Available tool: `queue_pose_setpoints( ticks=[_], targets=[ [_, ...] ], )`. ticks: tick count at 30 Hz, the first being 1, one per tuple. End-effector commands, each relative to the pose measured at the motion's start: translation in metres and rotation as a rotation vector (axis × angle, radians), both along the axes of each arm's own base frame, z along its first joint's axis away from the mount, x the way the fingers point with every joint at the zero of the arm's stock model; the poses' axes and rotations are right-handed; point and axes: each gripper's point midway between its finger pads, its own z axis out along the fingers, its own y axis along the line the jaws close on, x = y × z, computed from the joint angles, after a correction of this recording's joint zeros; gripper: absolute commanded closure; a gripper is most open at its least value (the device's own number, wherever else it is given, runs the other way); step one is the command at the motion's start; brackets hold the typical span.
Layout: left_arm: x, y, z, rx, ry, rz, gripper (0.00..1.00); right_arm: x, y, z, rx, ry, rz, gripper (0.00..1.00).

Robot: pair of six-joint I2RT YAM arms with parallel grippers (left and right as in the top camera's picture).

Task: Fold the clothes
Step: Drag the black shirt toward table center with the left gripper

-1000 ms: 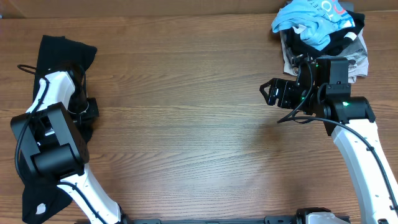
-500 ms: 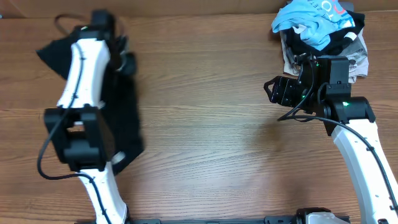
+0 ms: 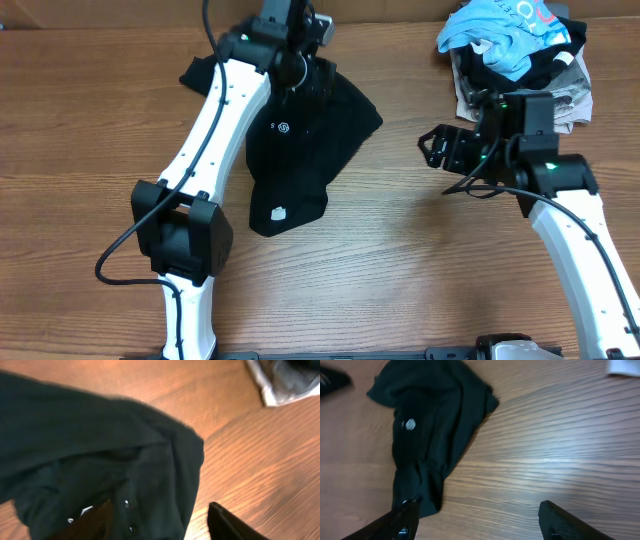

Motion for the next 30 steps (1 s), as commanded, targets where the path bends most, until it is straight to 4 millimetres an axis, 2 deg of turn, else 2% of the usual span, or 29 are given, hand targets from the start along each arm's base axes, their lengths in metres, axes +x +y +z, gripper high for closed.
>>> queue_pose_setpoints(
  ticks=[1, 2, 3, 6, 9, 12, 14, 17, 22, 28, 30],
  targets=[
    [0.01, 0.012, 0.054, -0.046, -0.089, 0.034, 0.27, 0.001, 0.046, -0.015, 0.05, 0.041, 0.129, 0.19],
    [0.009, 0.019, 0.062, -0.042, -0.092, 0.045, 0.27, 0.001, 0.056, -0.019, 0.055, 0.045, 0.157, 0.19],
    [0.008, 0.027, 0.068, -0.036, -0.089, 0.058, 0.27, 0.002, 0.074, -0.026, 0.062, 0.044, 0.205, 0.19],
    [0.005, 0.05, 0.072, -0.024, -0.063, 0.099, 0.26, 0.002, 0.11, -0.043, 0.053, 0.042, 0.29, 0.19],
    [0.004, 0.082, 0.067, -0.009, -0.016, 0.159, 0.27, -0.003, 0.142, -0.068, 0.008, 0.05, 0.356, 0.19],
    [0.004, 0.115, 0.06, 0.013, 0.015, 0.202, 0.31, -0.01, 0.162, -0.095, -0.061, 0.065, 0.402, 0.19],
    [0.006, 0.138, 0.058, 0.037, 0.02, 0.247, 0.32, -0.014, 0.168, -0.11, -0.115, 0.077, 0.415, 0.19],
    [0.007, 0.164, 0.056, 0.067, 0.023, 0.295, 0.29, -0.018, 0.168, -0.116, -0.189, 0.066, 0.462, 0.19],
    [0.005, 0.178, 0.054, 0.082, 0.033, 0.302, 0.28, -0.019, 0.165, -0.131, -0.282, 0.043, 0.529, 0.2],
    [0.008, 0.193, 0.052, 0.179, 0.01, 0.347, 0.3, -0.014, 0.161, -0.164, -0.356, 0.074, 0.523, 0.2],
    [0.007, 0.19, 0.052, 0.179, 0.014, 0.341, 0.31, -0.013, 0.162, -0.168, -0.356, 0.074, 0.523, 0.27]
  ],
)
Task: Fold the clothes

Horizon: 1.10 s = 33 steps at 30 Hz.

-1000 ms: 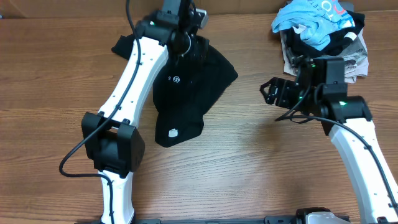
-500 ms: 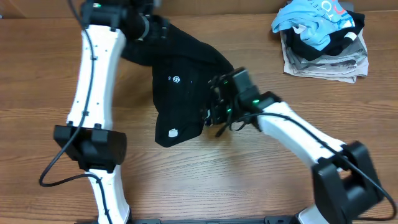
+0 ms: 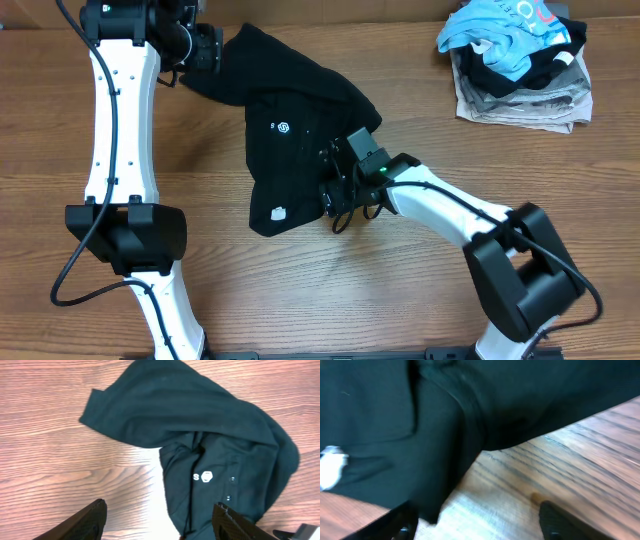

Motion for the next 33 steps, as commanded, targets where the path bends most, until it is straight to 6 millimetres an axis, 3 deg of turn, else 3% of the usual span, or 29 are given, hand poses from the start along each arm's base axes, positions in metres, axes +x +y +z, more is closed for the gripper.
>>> queue_pose_setpoints(
  ticks=[1, 5, 8, 14, 15, 17, 22, 24, 25, 26, 33],
  targets=[
    [0.0, 0.0, 0.006, 0.059, -0.019, -0.005, 0.32, 0.009, 0.002, -0.004, -0.028, -0.033, 0.014, 0.3],
    [-0.006, -0.013, 0.004, 0.063, 0.004, -0.03, 0.33, 0.011, 0.003, -0.002, -0.019, -0.041, 0.01, 0.4],
    [-0.01, -0.02, 0.002, 0.078, 0.016, -0.044, 0.32, 0.011, 0.005, -0.001, -0.022, -0.039, 0.013, 0.41],
    [-0.016, -0.029, 0.0, 0.08, 0.036, -0.067, 0.32, -0.003, 0.006, 0.014, -0.068, 0.037, 0.035, 0.9],
    [-0.017, -0.029, -0.001, 0.08, 0.04, -0.067, 0.33, -0.004, 0.008, 0.022, -0.073, 0.047, 0.035, 0.96],
    [-0.018, -0.029, -0.002, 0.081, 0.049, -0.068, 0.36, -0.002, 0.012, 0.039, -0.068, 0.054, 0.032, 0.96],
    [-0.024, -0.024, 0.001, 0.081, 0.064, -0.059, 0.58, 0.007, 0.014, 0.092, -0.036, 0.067, -0.072, 0.96],
    [-0.029, -0.021, 0.009, 0.082, 0.064, -0.052, 0.66, 0.007, 0.011, 0.117, -0.026, 0.069, -0.098, 0.96],
    [-0.032, -0.019, 0.014, 0.083, 0.061, -0.049, 0.76, 0.006, 0.01, 0.13, -0.02, 0.064, -0.099, 0.96],
    [-0.036, -0.016, 0.021, 0.094, 0.054, -0.041, 0.79, 0.005, 0.009, 0.145, -0.012, 0.054, -0.099, 0.96],
    [-0.07, 0.003, 0.087, 0.181, -0.065, 0.013, 0.73, -0.009, -0.003, 0.246, 0.08, -0.018, -0.184, 0.96]
  ],
)
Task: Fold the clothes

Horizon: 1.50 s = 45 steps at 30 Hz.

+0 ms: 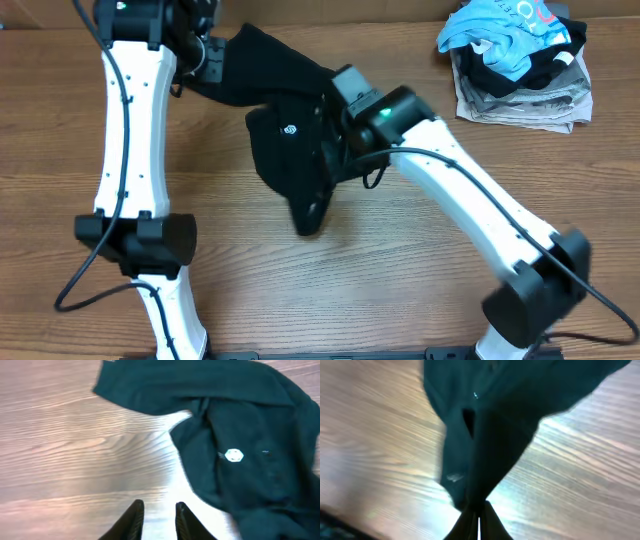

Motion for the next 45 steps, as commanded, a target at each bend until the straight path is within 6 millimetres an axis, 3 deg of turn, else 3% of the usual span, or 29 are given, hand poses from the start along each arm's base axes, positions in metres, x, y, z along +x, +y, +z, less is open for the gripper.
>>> queue_pose_setpoints(
  ticks=[1, 4, 7, 16, 19, 22, 25, 30, 34, 37, 41, 45],
  targets=[
    [-0.027, 0.013, 0.07, 0.038, -0.168, 0.021, 0.71, -0.002, -0.005, 0.089, 0.131, -0.148, -0.074, 0.96],
    [-0.044, 0.014, 0.089, 0.034, -0.203, 0.021, 0.62, -0.008, -0.013, 0.13, 0.179, -0.214, -0.105, 0.96],
    [-0.062, 0.016, 0.098, 0.048, -0.203, 0.001, 0.6, -0.019, -0.017, 0.168, 0.232, -0.28, -0.102, 0.96],
    [-0.099, 0.029, 0.135, 0.095, -0.288, 0.006, 0.55, -0.06, -0.045, 0.252, 0.376, -0.395, -0.182, 0.96],
    [-0.107, 0.027, 0.144, 0.082, -0.317, 0.0, 0.53, -0.068, -0.052, 0.27, 0.415, -0.442, -0.183, 0.96],
    [-0.11, 0.025, 0.147, 0.068, -0.325, -0.007, 0.53, -0.06, -0.059, 0.274, 0.393, -0.487, -0.227, 0.96],
    [-0.107, 0.024, 0.145, 0.068, -0.321, -0.008, 0.52, -0.037, -0.057, 0.264, 0.339, -0.504, -0.28, 0.96],
    [-0.089, 0.025, 0.134, 0.077, -0.3, -0.004, 0.52, 0.02, -0.023, 0.223, 0.268, -0.469, -0.296, 0.96],
    [-0.071, 0.042, 0.124, 0.124, -0.289, 0.062, 0.48, 0.07, 0.02, 0.164, 0.217, -0.401, -0.261, 0.96],
    [-0.055, 0.063, 0.12, 0.122, -0.301, 0.13, 0.42, 0.093, 0.061, 0.115, 0.233, -0.321, -0.157, 0.96],
    [-0.037, 0.096, 0.115, 0.124, -0.318, 0.214, 0.41, 0.092, 0.135, 0.041, 0.328, -0.152, 0.047, 0.96],
    [-0.025, 0.115, 0.107, 0.137, -0.315, 0.244, 0.4, 0.054, 0.19, -0.016, 0.351, -0.015, 0.223, 0.96]
  ],
)
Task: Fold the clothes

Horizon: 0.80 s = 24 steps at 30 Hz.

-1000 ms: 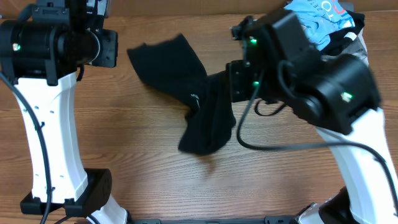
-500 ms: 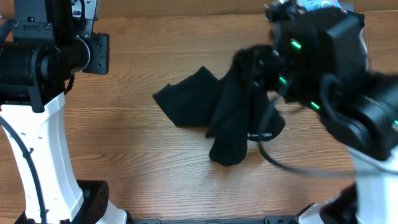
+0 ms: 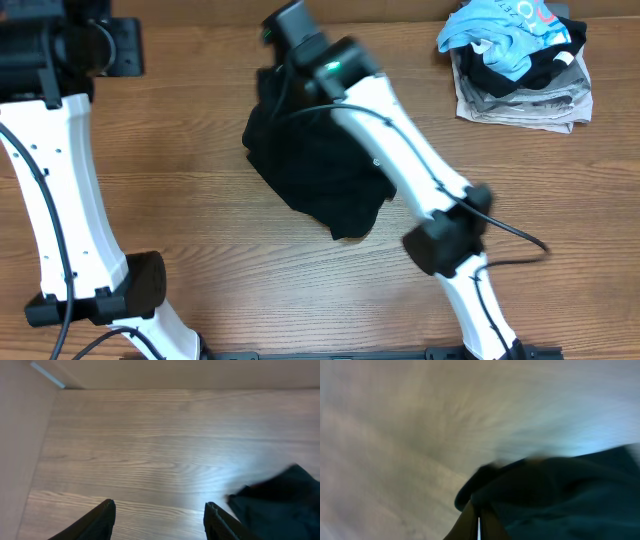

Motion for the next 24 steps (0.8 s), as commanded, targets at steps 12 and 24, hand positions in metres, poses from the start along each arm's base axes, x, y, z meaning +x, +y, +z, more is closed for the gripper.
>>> queue_pose_setpoints(
  ticks=[12, 24],
  targets=[
    [0.034, -0.012, -0.012, -0.093, -0.038, -0.088, 0.35, -0.078, 0.016, 0.004, -0.115, 0.049, 0.234, 0.44],
    [0.039, -0.048, -0.022, -0.16, -0.006, -0.21, 0.32, 0.03, -0.223, -0.031, -0.218, 0.254, -0.18, 0.23]
  ],
)
